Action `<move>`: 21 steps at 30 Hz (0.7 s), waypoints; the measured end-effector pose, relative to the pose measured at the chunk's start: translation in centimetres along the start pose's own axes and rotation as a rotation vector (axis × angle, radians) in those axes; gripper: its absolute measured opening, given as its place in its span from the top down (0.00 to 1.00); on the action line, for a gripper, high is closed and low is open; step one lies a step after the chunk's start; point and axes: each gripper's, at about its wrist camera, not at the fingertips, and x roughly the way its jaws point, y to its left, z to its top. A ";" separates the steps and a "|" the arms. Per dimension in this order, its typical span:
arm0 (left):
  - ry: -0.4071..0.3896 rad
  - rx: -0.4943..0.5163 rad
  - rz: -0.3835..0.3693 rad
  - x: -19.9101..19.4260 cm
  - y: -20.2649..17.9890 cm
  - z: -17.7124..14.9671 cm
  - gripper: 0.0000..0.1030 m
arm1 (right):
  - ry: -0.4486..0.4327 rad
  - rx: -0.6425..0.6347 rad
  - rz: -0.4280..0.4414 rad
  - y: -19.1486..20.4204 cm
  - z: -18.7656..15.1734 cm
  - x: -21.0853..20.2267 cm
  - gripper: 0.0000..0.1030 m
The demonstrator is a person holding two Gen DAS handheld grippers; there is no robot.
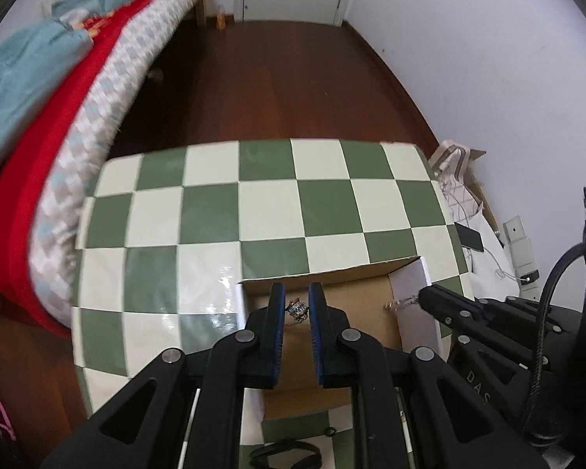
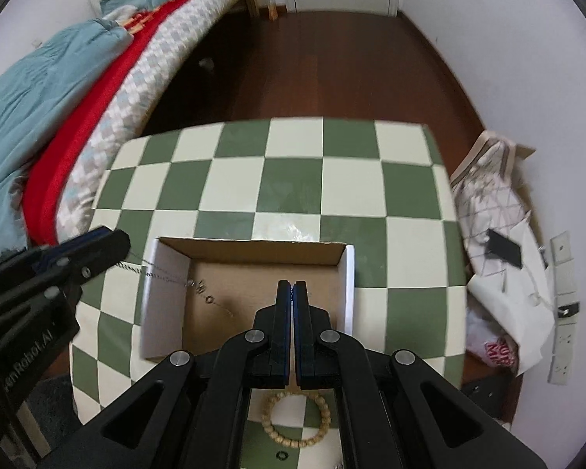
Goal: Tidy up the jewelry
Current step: 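Carry the silver necklace with the right gripper into the white box and release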
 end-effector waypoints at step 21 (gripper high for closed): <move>-0.122 -0.035 0.330 -0.5 3.3 -4.3 0.00 | 0.038 0.008 -0.193 -1.3 -4.8 2.2 0.01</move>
